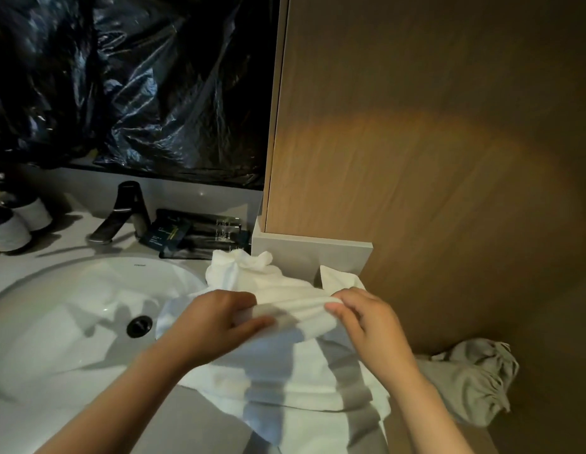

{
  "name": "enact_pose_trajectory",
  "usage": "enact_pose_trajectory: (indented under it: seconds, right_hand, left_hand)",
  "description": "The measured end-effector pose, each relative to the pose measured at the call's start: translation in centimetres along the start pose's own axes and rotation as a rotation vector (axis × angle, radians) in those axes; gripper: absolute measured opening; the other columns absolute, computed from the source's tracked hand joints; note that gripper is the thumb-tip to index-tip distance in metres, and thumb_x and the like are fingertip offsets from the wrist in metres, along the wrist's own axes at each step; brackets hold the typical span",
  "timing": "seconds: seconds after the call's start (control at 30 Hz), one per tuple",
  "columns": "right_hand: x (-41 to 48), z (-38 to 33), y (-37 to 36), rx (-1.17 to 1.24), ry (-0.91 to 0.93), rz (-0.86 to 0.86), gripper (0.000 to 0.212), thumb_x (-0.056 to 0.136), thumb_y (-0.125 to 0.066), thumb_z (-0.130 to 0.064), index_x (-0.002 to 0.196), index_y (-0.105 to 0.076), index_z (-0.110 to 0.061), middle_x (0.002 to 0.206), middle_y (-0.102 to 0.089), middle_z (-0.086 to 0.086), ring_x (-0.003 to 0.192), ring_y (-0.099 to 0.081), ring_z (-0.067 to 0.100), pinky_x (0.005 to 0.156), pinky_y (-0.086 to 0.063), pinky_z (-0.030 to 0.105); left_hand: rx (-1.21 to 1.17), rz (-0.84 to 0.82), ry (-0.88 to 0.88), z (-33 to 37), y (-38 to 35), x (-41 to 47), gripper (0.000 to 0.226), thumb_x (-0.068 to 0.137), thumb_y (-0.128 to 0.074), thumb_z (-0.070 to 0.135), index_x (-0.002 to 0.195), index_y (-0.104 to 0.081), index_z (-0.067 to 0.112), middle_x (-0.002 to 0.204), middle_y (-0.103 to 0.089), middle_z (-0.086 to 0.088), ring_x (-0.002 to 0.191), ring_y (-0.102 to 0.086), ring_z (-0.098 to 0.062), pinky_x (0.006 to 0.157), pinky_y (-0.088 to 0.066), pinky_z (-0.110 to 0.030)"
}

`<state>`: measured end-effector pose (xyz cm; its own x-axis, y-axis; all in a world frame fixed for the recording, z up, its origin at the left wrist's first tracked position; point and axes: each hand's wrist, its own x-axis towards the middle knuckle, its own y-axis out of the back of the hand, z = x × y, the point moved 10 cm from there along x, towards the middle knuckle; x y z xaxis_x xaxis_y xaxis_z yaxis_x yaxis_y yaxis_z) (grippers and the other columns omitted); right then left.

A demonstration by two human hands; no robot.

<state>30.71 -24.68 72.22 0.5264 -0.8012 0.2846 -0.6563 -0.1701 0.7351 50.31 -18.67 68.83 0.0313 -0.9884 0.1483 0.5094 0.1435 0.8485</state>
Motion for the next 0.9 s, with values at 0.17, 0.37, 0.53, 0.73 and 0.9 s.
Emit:
enact_pose_trajectory:
  seconds: [0.17, 0.37, 0.53, 0.73, 0.9]
  right_hand:
    - [1.3, -1.0, 5.3, 0.033, 0.052, 0.213, 0.022, 0.097, -0.054, -0.028, 0.079, -0.061, -0.018, 0.073, -0.058, -0.007, 0.071, -0.055, 0.01, 0.062, -0.045, 0.03]
    - [4.1, -6.6, 11.7, 0.088, 0.151, 0.37, 0.014, 0.098, -0.057, -0.024, 0.087, -0.066, -0.021, 0.07, -0.057, -0.018, 0.071, -0.057, 0.003, 0.062, -0.038, 0.008]
    - [5.1, -4.7, 11.2, -0.023, -0.034, 0.279, 0.019, 0.096, -0.054, -0.038, 0.088, -0.066, -0.026, 0.077, -0.064, -0.013, 0.074, -0.061, 0.007, 0.064, -0.048, 0.019]
    - [2.7, 2.3, 2.6, -0.201, -0.381, -0.148, 0.056, 0.093, -0.062, -0.035, 0.144, -0.044, -0.019, 0.143, -0.049, 0.002, 0.13, -0.047, 0.02, 0.102, -0.036, 0.026]
    - [2.0, -0.9, -2.6, -0.045, -0.139, -0.266, 0.045, 0.095, -0.06, -0.037, 0.138, -0.05, -0.033, 0.142, -0.049, -0.014, 0.134, -0.038, 0.004, 0.113, -0.024, 0.023]
  left_hand:
    - [-0.017, 0.025, -0.026, 0.0, 2.9, 0.9, 0.05, 0.083, -0.044, 0.066, 0.06, -0.042, 0.022, 0.054, -0.044, 0.003, 0.056, -0.045, -0.009, 0.057, -0.035, -0.029]
    - [-0.112, 0.304, -0.042, 3.4, 9.9, 3.7, 0.047, 0.086, -0.045, 0.062, 0.057, -0.049, 0.025, 0.054, -0.053, 0.006, 0.054, -0.051, -0.009, 0.049, -0.034, -0.029]
    - [-0.091, 0.308, 0.052, 3.8, 9.9, 4.4, 0.054, 0.087, -0.034, 0.072, 0.071, -0.053, 0.024, 0.065, -0.057, 0.005, 0.059, -0.053, -0.008, 0.055, -0.044, -0.034]
    - [-0.238, -0.058, 0.129, 1.6, 0.0, 2.8, 0.02, 0.093, -0.057, 0.039, 0.09, -0.05, 0.021, 0.08, -0.053, 0.006, 0.08, -0.051, -0.018, 0.061, -0.033, -0.014]
    - [-0.238, -0.022, -0.008, 2.4, 0.2, 1.7, 0.02, 0.087, -0.069, 0.032, 0.079, -0.051, 0.026, 0.077, -0.059, 0.008, 0.073, -0.053, -0.01, 0.065, -0.041, -0.019]
